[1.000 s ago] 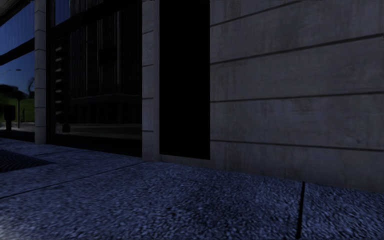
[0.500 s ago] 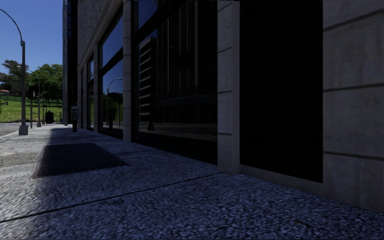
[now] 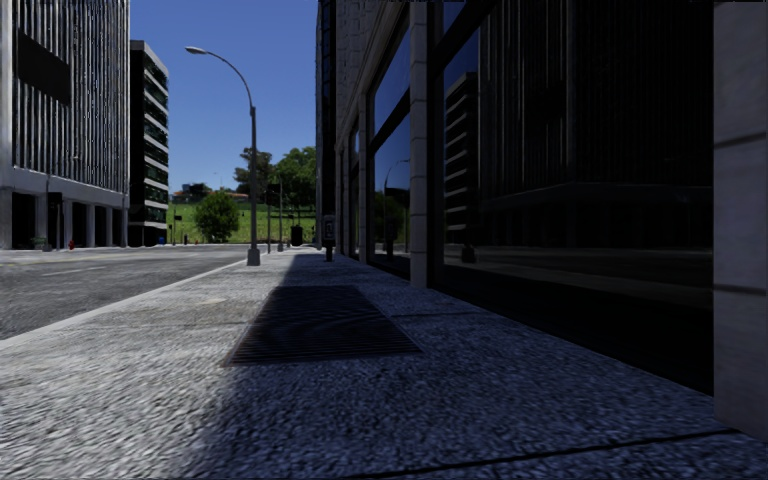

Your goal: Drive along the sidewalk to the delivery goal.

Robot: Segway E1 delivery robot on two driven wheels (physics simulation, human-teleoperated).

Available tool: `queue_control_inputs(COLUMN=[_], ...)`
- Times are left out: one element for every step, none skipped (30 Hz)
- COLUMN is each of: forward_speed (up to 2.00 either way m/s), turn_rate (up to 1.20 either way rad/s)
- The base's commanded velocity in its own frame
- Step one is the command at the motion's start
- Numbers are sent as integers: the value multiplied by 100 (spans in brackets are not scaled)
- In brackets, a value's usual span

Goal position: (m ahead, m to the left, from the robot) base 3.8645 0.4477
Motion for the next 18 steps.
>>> queue_control_inputs(forward_speed=[172,172,172,172,172,172,172,172,172,172,172,172,172,172,172,172,172,172], turn_rate=[0,0,0,0,0,0,0,0,0,0,0,0,0,0,0,0,0,0])
